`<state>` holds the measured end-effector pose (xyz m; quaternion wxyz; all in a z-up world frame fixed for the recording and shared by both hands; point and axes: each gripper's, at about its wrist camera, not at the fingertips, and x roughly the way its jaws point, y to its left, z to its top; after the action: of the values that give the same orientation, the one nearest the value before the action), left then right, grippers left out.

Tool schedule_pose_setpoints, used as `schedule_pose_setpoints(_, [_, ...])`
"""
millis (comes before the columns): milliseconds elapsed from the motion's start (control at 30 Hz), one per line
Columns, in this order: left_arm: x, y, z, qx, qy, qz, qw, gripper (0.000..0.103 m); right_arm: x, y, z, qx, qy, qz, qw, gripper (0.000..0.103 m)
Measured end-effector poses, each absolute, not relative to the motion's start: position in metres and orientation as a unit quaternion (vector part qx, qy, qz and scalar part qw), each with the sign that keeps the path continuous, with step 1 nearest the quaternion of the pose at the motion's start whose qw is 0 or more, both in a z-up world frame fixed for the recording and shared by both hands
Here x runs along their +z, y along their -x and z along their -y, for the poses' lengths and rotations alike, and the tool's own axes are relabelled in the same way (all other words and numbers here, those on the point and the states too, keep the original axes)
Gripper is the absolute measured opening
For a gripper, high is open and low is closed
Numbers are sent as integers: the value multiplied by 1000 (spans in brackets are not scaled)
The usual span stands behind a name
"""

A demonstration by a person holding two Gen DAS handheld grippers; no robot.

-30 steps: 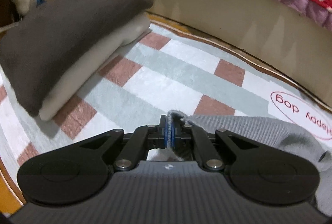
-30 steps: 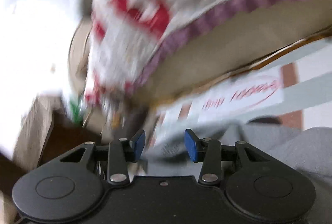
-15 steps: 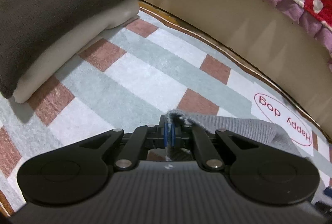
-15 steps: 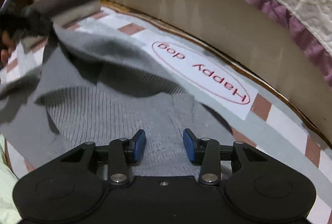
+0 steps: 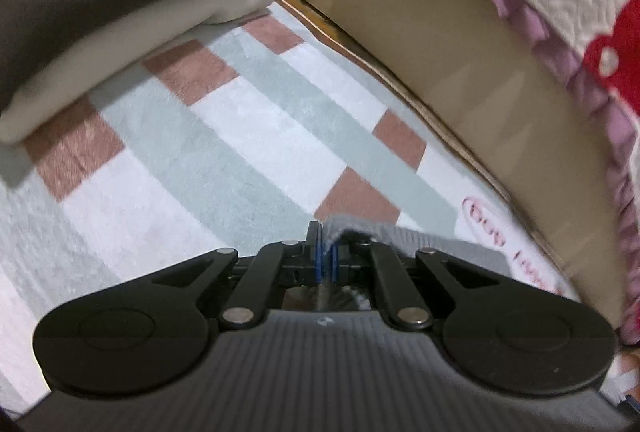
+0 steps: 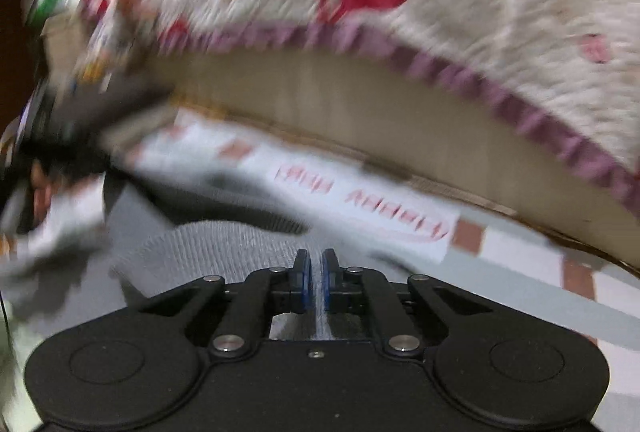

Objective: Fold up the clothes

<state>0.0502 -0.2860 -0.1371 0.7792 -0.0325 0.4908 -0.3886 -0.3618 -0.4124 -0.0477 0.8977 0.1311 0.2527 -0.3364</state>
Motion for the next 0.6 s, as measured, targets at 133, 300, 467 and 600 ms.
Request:
schedule_pose_setpoints(133, [-142,-55,281,-376,52,-514,770,4,-51,392,418,-375,-224,-237,868,4])
schedule_pose_setpoints(300, [-150,-55,283,-359,34,-524,772,5,-81,400,431,-405,-281,-298,817,3])
schedule_pose_setpoints(467, [-153,-57,280,-356,40,-530,769,5,-81,417,450,-349,-378,-230,826,38])
schedule_pose_setpoints(600, [-153,-57,282,-360,39,-529,767,5,-89,414,449,-308,-405,-244,826,56])
